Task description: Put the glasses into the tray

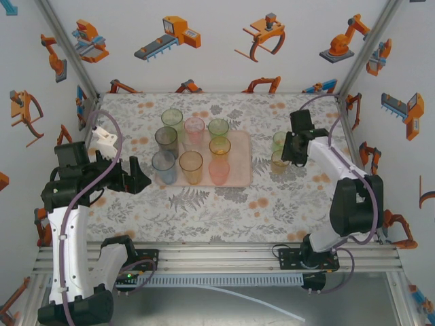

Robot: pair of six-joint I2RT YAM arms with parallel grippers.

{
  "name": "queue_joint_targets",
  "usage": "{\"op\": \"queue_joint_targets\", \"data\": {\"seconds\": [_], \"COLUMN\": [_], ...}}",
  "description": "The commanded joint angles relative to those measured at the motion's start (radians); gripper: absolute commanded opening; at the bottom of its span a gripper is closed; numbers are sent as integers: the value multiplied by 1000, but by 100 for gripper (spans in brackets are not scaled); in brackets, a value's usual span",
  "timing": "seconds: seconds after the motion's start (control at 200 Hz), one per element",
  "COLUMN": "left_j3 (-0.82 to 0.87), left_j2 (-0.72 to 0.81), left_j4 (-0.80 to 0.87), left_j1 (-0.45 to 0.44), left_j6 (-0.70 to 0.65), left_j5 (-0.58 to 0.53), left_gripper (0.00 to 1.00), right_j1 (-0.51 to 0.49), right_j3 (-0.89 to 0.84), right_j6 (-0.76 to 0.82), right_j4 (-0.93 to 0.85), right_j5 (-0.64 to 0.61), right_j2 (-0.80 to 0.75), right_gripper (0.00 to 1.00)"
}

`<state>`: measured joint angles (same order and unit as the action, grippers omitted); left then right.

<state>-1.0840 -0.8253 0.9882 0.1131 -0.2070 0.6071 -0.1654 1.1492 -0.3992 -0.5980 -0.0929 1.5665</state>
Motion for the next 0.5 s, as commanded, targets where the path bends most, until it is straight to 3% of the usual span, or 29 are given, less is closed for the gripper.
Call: {"op": "queue_joint_targets", "data": {"seconds": [0.0,0.491], "left_j3": [11,15], "left_j2": [10,23], "left_j4": [4,4], "left_j1": [7,8], "left_j6": [4,6], "left_j5": [27,30], "left_gripper": [97,97], "right_j1": [9,10], "right_j3": [26,36], "right_j6": [12,11], "right_j4": [16,37], "right_j5": [6,38], "right_j2": [26,87], "right_gripper": [35,17]}}
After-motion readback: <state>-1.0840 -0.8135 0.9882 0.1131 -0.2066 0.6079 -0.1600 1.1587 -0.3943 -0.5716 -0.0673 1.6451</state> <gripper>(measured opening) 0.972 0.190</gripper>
